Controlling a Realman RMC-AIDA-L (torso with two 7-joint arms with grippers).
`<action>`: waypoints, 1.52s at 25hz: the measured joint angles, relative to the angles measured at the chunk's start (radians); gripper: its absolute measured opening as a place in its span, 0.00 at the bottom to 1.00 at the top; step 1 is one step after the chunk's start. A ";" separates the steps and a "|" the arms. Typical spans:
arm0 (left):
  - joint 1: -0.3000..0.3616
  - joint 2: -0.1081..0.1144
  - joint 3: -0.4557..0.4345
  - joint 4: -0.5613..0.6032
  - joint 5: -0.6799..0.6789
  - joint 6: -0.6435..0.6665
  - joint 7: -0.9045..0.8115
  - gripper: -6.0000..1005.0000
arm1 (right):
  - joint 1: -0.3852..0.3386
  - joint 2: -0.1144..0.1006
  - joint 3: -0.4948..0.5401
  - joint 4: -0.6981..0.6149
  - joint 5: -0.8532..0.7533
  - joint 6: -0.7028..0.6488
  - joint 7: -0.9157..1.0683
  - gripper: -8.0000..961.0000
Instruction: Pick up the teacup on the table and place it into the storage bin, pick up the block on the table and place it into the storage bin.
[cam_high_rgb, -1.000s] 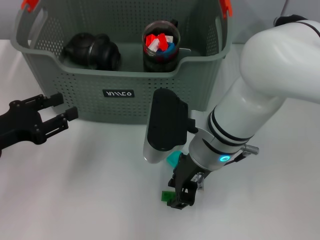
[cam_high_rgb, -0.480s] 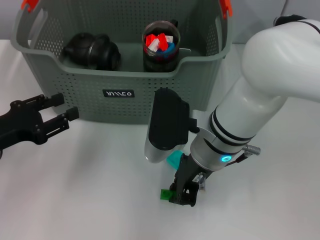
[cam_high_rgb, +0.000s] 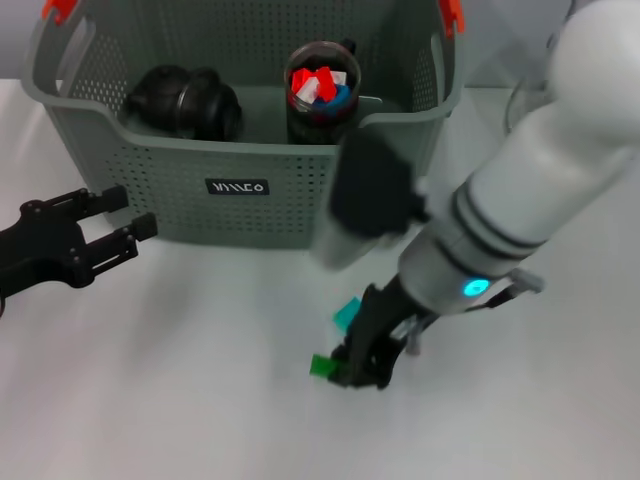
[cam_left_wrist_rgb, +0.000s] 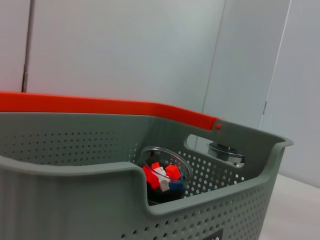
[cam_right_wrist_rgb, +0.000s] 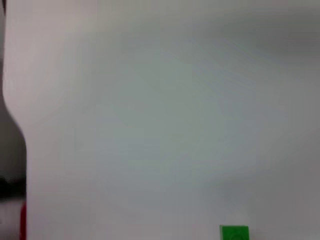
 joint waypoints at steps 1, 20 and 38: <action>0.000 0.000 0.000 0.000 0.000 0.000 0.000 0.56 | -0.027 -0.001 0.055 -0.030 -0.006 -0.021 -0.010 0.22; -0.015 0.002 0.000 0.002 -0.001 0.000 0.000 0.56 | -0.248 -0.003 0.811 -0.416 0.350 -0.316 -0.206 0.22; -0.019 0.003 0.000 0.002 -0.001 0.003 -0.009 0.56 | 0.369 0.003 0.710 -0.038 -0.616 0.072 0.347 0.25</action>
